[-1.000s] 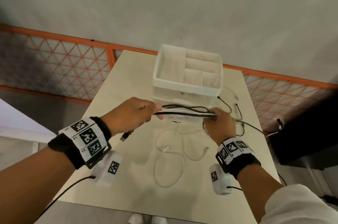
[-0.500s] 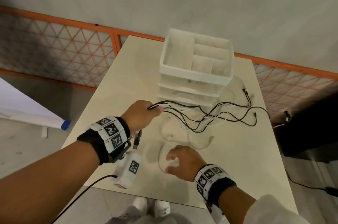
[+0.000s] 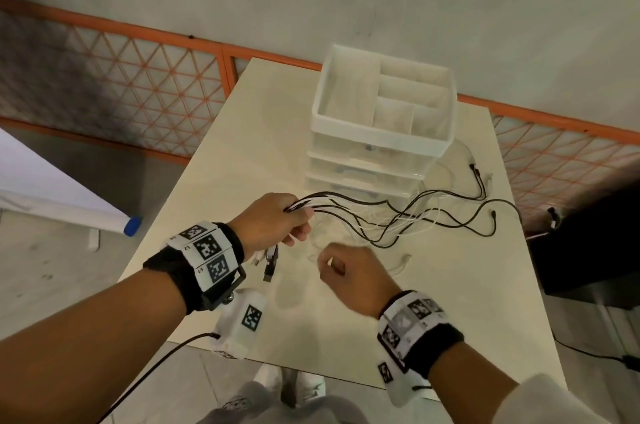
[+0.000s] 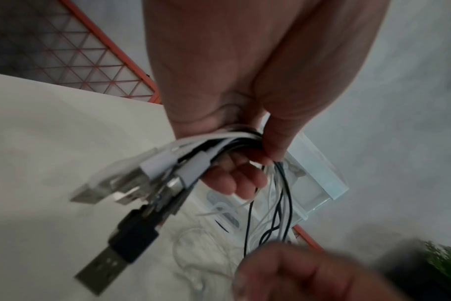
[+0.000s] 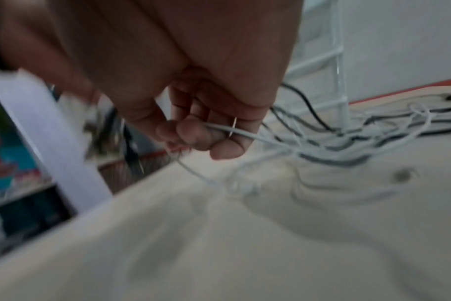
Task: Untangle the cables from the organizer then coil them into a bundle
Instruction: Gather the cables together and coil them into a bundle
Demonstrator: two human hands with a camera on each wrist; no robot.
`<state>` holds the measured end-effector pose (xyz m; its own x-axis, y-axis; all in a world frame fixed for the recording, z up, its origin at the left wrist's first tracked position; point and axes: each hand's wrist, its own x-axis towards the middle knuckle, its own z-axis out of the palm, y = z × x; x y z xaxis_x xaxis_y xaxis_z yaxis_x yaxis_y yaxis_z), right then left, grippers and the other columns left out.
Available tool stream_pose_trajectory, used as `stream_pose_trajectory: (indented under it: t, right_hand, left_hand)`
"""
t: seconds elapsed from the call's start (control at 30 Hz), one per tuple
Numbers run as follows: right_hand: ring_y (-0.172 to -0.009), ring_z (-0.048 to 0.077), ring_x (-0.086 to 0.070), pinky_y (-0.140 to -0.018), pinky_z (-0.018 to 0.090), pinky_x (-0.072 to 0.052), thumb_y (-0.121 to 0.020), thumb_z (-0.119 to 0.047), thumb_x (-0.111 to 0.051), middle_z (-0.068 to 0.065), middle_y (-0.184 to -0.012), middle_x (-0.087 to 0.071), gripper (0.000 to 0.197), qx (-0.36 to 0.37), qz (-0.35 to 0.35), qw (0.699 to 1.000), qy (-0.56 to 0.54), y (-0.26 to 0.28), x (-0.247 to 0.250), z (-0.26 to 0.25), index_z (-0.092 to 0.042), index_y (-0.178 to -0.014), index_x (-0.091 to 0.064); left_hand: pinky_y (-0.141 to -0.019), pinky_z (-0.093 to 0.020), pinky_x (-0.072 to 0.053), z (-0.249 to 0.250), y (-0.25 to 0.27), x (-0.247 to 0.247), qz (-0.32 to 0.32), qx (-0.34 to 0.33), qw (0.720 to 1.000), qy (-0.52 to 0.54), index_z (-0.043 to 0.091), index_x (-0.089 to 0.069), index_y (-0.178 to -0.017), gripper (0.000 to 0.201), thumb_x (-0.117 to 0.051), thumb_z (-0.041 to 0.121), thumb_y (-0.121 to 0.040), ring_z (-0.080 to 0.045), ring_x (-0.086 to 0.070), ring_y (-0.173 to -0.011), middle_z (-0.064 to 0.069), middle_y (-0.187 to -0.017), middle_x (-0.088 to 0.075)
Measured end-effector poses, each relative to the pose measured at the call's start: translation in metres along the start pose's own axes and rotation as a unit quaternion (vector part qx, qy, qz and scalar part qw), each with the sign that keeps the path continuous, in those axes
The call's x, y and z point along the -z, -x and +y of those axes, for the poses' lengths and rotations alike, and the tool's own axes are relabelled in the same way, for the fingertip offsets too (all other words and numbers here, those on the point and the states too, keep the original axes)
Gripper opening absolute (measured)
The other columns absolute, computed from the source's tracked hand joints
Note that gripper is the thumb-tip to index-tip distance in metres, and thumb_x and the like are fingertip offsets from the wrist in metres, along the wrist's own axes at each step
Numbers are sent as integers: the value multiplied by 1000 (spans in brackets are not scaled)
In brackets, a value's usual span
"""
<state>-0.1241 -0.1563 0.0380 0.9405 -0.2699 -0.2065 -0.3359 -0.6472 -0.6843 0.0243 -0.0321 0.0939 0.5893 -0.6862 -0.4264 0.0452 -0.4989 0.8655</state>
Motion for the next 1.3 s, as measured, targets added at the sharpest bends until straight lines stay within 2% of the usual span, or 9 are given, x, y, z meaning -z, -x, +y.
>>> stream_pose_trajectory:
  t: [0.13,0.3,0.43,0.53,0.63,0.7,0.8,1.07,1.3]
  right_hand:
    - [-46,8,-39,-49,16,-30,-94,-15,-65,-15,-46,-46,11,60,106,991,-60,-10,53,-33,-17,-87,-73]
    - [-50,8,-37,-51,16,-32,-94,-21,-68,-9,-53,-42,12,74,160,981,-86,-10,83,-43,-20,-82,-71]
    - [-47,7,-40,-50,18,-37,-91,-20,-73,-5,-52,-47,11,33,201,973,-107,-6,103,-33,-20,-80,-70]
    - [-51,5,-51,-53,12,-40,-89,-18,-72,-6,-56,-57,11,-21,278,959,-56,0,127,-6,-22,-79,-70]
    - [-74,10,-66,-65,24,-43,-91,-26,-69,-5,-73,-69,10,-127,356,926,-12,5,137,39,-25,-81,-69]
    - [-93,29,-68,-74,29,-43,-94,-33,-65,5,-90,-74,12,-231,323,918,15,8,131,69,-26,-90,-73]
    - [-101,35,-66,-83,35,-51,-92,-42,-64,9,-100,-75,21,-307,264,912,67,14,123,89,-25,-92,-77]
    - [-85,32,-65,-72,32,-44,-92,-47,-62,6,-77,-70,32,-261,384,885,-35,6,185,63,-20,-79,-72]
    - [-83,23,-71,-74,34,-54,-93,-45,-63,-4,-102,-71,19,-138,474,864,-100,-7,208,39,-27,-95,-67]
  left_hand:
    - [-97,-43,-54,8,-1,0,-34,-24,998,46,7,-66,-98,21,-57,25,-99,-32,-70,-103,-16,-99,-76]
    - [-68,-34,-59,32,3,-5,-88,-25,982,164,8,-54,-85,22,-50,22,-102,-33,-69,-71,-11,-66,-59]
    - [-53,-28,-37,43,3,3,-94,-62,987,118,12,-53,-77,28,-54,28,-101,-13,-34,-51,1,-62,-36]
    - [-48,-26,-25,55,7,19,-56,-89,990,99,14,-53,-73,28,-63,29,-95,-11,-24,-47,6,-55,-30]
    - [-42,-22,-24,69,9,34,-22,-117,982,150,10,-55,-77,26,-67,31,-88,-12,-20,-46,5,-54,-26]
    - [-40,-21,-24,74,7,38,10,-127,978,164,11,-53,-74,27,-65,28,-90,-12,-18,-46,6,-51,-25]
    - [-41,-22,-24,74,4,39,59,-122,980,144,11,-54,-71,29,-65,26,-93,-13,-19,-46,6,-50,-27]
    - [-44,-26,-27,60,-6,43,120,-76,989,28,3,-58,-80,35,-72,34,-88,-16,-25,-47,-4,-59,-29]
    - [-45,-25,-27,57,-5,38,102,-85,991,17,7,-56,-76,35,-66,36,-92,-14,-28,-46,4,-52,-38]
